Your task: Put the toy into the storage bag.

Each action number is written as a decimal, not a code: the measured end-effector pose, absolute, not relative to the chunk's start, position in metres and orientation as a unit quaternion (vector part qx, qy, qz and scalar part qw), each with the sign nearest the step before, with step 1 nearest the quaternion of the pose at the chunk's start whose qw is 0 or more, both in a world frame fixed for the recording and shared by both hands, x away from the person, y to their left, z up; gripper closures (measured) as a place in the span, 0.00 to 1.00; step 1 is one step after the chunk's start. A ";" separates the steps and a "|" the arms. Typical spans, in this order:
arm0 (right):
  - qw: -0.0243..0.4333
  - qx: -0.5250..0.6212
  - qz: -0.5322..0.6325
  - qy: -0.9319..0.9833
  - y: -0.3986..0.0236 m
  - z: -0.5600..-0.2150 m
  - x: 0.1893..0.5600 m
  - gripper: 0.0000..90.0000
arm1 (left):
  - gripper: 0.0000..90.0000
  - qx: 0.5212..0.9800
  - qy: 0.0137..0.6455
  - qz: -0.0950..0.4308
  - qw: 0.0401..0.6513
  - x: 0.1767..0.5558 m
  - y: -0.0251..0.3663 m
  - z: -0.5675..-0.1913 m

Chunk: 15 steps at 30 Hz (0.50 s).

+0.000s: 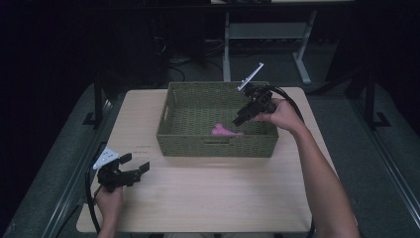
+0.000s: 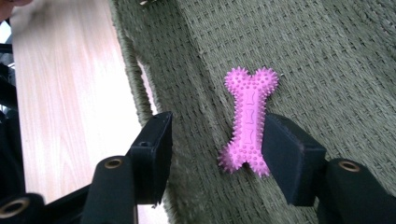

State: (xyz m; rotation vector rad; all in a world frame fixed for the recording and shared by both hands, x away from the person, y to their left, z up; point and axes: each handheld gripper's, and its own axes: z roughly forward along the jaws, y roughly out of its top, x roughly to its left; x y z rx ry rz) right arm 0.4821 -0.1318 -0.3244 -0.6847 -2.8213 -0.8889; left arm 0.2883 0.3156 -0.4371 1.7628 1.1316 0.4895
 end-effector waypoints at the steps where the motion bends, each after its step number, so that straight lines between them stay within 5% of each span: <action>1: 0.052 -0.226 -0.292 -0.928 -0.133 -0.323 0.480 0.47 | 0.15 0.721 0.463 0.200 0.475 0.288 0.316 -0.437; 15: 0.040 -0.222 -0.305 -0.925 -0.142 -0.306 0.461 0.40 | 0.15 0.721 0.462 0.200 0.476 0.288 0.315 -0.437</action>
